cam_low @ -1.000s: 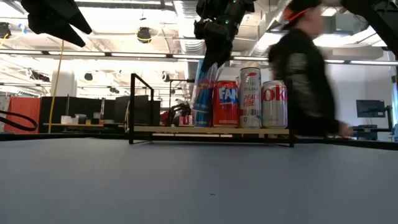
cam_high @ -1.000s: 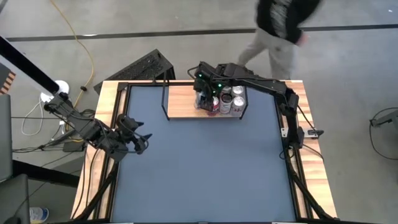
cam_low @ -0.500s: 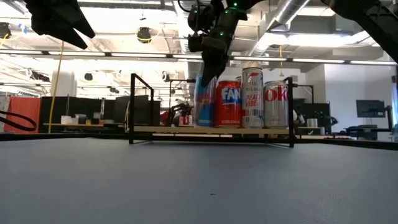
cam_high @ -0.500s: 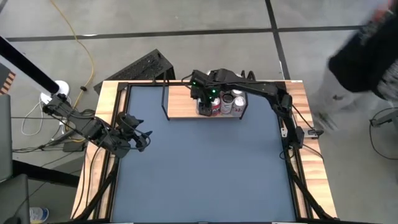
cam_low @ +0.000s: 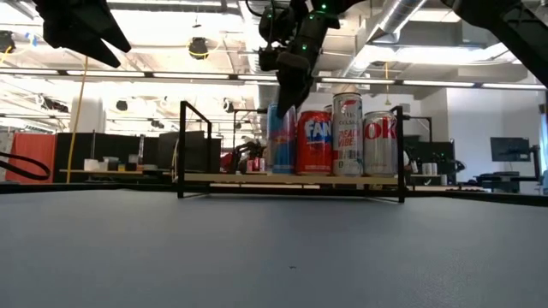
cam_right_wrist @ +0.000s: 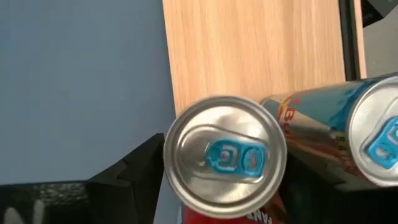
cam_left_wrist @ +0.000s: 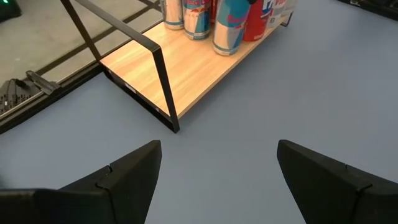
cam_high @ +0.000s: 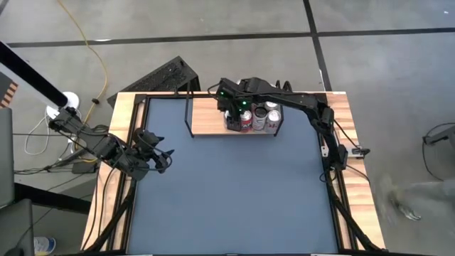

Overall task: Place canned beverage on shelf
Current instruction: Put the blue soda can on the shelf aligned with the other blue soda cans, then return to Home Position

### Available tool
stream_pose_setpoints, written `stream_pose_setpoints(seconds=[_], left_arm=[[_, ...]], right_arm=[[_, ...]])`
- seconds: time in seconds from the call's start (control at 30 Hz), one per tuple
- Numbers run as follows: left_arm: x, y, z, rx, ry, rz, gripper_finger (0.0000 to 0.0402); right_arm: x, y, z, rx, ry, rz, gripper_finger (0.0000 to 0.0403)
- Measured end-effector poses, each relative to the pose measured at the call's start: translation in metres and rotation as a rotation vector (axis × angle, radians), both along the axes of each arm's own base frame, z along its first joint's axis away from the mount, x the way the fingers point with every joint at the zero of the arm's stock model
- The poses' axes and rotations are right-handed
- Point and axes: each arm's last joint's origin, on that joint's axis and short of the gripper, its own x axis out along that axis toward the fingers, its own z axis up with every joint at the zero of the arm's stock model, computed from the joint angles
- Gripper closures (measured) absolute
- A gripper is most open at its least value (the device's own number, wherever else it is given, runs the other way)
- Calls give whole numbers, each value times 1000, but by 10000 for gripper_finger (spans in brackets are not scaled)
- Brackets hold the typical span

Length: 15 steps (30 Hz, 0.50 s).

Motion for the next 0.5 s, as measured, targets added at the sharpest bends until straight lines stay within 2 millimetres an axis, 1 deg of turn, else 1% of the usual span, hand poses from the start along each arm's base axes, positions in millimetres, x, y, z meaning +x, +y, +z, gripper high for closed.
stream_pose_setpoints(seconds=[0.1, 0.23, 0.4, 0.5], left_arm=[[0, 0, 0, 0, 0, 0, 90], [0, 0, 0, 0, 0, 0, 90], [0, 0, 0, 0, 0, 0, 90], [0, 0, 0, -1, -1, 0, 90]], right_arm=[[-2, 1, 5, 2, 4, 1, 133], [-1, 0, 21, -19, -46, 7, 132], [-3, -1, 49, -82, -119, 14, 132], [-8, 1, 70, -115, -145, 29, 131]])
